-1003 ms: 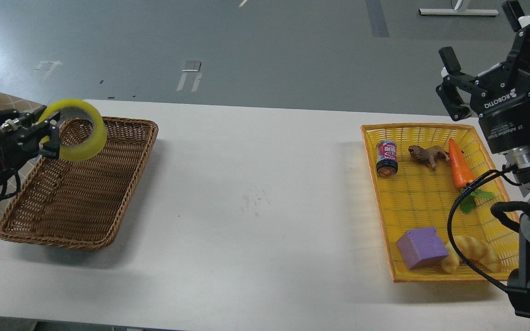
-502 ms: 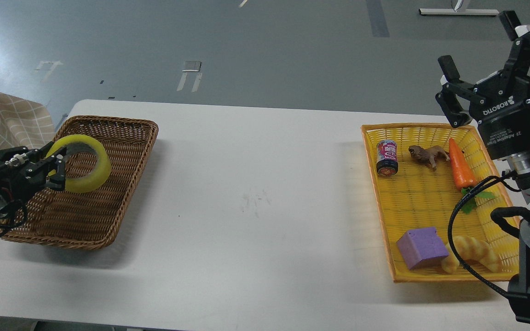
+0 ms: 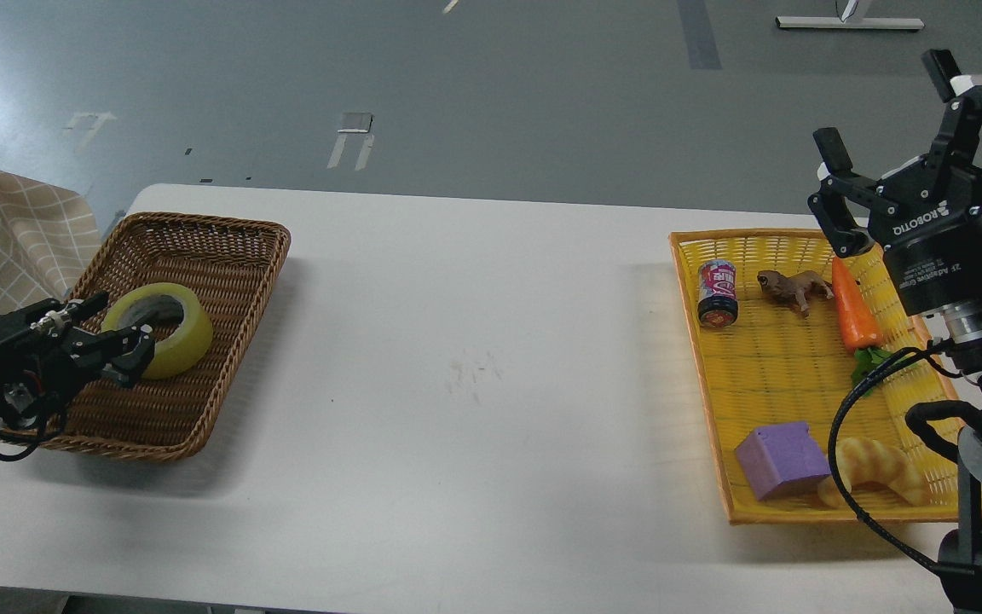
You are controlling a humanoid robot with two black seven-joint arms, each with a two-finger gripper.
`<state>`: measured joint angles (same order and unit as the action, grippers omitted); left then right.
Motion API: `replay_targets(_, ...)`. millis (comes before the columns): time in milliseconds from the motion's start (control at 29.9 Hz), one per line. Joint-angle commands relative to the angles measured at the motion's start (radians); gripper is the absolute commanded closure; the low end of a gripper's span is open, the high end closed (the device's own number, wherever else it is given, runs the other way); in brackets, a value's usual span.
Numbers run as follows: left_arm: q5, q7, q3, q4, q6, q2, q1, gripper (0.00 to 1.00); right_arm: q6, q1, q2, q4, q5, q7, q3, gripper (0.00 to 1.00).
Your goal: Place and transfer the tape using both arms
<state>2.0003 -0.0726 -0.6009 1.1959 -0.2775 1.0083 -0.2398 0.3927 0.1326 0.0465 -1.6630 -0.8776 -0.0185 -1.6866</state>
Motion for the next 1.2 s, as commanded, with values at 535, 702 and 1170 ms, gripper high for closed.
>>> replay_targets(535, -0.848, -0.033, -0.414, 0.450, 0.015, -0.009, -0.018, 0.02, 0.005, 0.059, 0.013, 0.017, -0.012, -0.001, 0.028, 0.00)
replay_targets(702, -0.942, -0.035, -0.499, 0.516, 0.015, -0.216, -0.015, 0.02, 0.005, 0.085, 0.013, 0.023, -0.066, -0.001, 0.067, 0.00)
replay_targets(1170, -1.213, 0.005, -0.744, 0.527, 0.441, -0.589, -0.015, 0.02, 0.003, 0.216, 0.015, 0.097, -0.089, 0.000, 0.088, 0.00)
